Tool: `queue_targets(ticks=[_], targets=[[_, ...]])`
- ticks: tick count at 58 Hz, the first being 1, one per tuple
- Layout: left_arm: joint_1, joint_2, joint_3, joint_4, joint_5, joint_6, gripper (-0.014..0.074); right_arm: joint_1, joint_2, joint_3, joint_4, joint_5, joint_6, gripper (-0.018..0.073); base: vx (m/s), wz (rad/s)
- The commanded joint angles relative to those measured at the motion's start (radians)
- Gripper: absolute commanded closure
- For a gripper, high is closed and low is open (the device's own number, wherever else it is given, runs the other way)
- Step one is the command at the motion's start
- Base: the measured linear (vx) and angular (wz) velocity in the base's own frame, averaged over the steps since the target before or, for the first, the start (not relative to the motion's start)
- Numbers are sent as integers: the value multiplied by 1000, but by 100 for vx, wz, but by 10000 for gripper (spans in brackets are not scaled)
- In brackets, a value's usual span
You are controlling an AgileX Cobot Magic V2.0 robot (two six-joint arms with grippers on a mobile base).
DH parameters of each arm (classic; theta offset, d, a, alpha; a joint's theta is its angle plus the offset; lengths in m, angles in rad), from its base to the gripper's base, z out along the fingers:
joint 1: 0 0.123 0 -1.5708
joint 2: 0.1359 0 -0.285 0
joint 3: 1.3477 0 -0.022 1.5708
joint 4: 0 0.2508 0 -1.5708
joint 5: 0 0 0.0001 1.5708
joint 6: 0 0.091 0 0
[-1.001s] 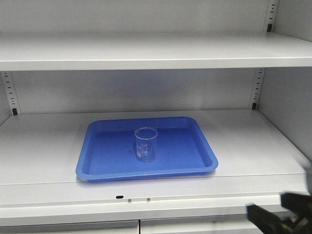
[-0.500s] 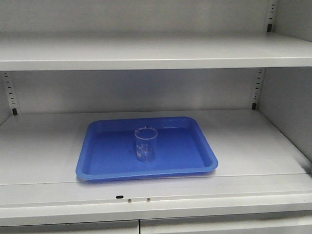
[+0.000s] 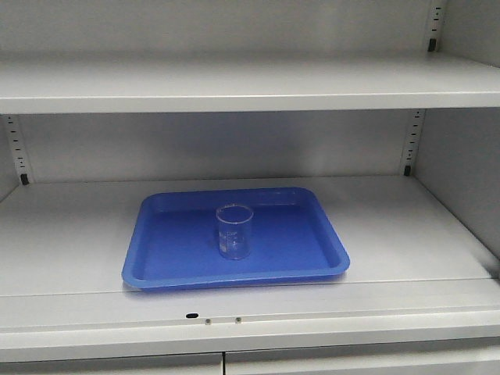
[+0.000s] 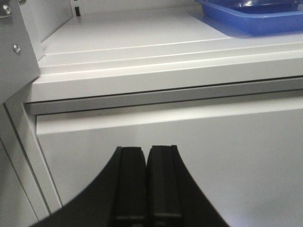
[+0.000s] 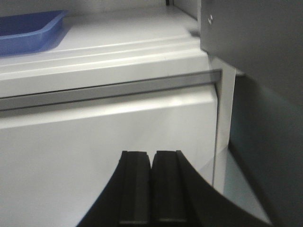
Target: Pick beaker and place in left cabinet
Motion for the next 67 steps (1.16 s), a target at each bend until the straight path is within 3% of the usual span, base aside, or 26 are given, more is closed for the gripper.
queue_targets(ticks=[1, 67], targets=[[-1, -19, -9, -5, -80, -3, 593, -6, -15, 4, -12, -106, -100, 568, 0, 0], [-1, -19, -9, -5, -80, -3, 593, -6, -15, 4, -8, -68, -116, 568, 0, 0]])
